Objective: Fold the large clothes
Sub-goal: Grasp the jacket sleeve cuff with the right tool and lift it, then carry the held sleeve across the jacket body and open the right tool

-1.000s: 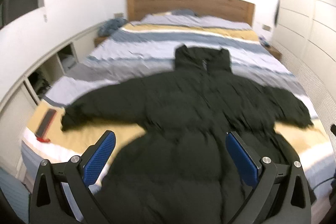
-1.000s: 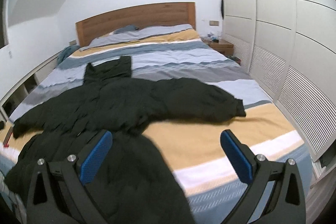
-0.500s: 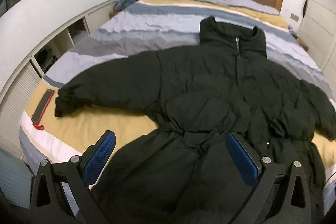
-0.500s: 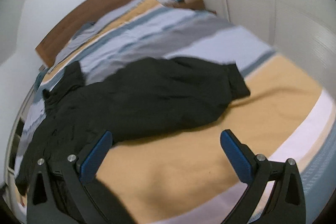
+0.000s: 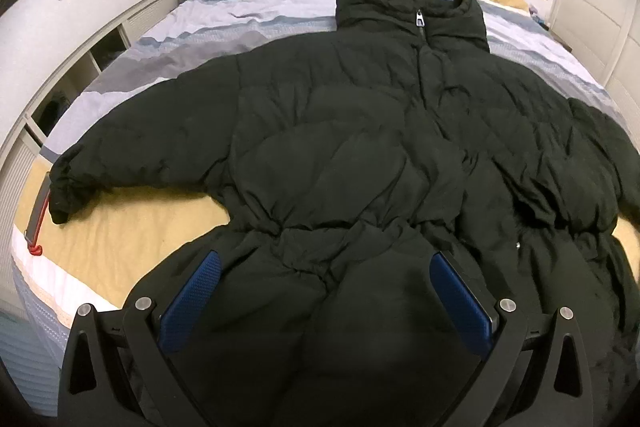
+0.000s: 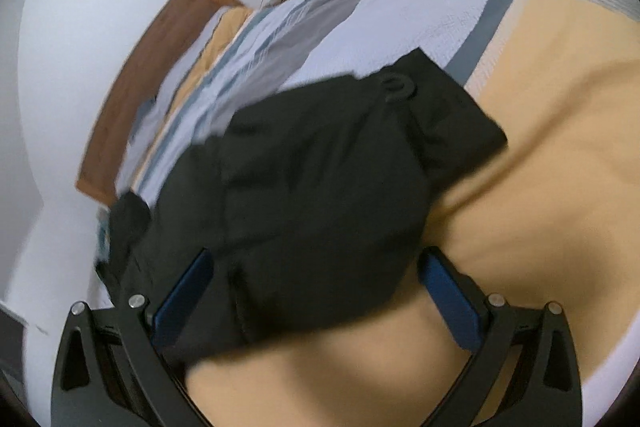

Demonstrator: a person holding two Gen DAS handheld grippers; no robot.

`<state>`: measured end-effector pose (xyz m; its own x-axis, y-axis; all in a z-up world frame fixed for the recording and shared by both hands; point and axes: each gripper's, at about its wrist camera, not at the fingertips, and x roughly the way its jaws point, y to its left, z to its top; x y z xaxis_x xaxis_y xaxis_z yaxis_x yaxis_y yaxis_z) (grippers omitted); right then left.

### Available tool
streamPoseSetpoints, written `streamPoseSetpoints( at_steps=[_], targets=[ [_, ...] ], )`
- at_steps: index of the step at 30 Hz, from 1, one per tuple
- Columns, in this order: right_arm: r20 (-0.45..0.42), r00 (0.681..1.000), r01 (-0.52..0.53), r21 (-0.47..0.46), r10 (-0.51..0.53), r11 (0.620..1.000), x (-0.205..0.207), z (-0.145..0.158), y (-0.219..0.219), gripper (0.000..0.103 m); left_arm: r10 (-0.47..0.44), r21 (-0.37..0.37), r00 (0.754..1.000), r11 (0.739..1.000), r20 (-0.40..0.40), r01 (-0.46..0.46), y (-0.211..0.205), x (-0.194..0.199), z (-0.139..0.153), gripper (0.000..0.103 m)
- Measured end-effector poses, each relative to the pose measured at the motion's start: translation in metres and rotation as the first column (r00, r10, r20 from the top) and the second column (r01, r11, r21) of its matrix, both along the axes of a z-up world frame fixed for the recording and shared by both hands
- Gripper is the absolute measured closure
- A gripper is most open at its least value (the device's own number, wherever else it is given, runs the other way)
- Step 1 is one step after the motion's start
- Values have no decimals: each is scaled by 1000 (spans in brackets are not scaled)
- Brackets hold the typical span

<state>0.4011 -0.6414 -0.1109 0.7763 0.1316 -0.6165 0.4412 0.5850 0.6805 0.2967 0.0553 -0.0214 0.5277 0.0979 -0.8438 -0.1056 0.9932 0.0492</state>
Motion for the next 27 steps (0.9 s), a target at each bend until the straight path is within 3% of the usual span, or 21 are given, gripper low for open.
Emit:
streamPoseSetpoints(
  at_steps=[6,8,9,10,12,18,27],
  targets=[
    [48,996,72,102,-77,992,12,-7,-21,6,3,-6,1000,1000,-19,-3,0,0,-8,1],
    [47,995,82,114,-88,990,15,-8,-23,25,0,-9,1000,1000,-22,0,0,-1,-9,1],
    [45,994,88,130,-95,988,14,-10,-26,47,-1,-11,1000,1000,-23,1,0,-2,-10,1],
    [48,994,92,166,-101,982,14,-14,-29,60,-3,-14,1000,1000,-23,3,0,-2,-10,1],
    [52,993,98,198,-110,975,14,-17,-30,65,-7,-19,1000,1000,-20,7,0,-3,-9,1],
    [57,996,63,120,-70,991,18,7,-22,83,19,-2,999,1000,32,-19,8,-14,3,1],
    [129,991,-32,-40,36,999,16,82,4,86,63,-57,991,997,120,-57,29,-35,32,1]
  ],
)
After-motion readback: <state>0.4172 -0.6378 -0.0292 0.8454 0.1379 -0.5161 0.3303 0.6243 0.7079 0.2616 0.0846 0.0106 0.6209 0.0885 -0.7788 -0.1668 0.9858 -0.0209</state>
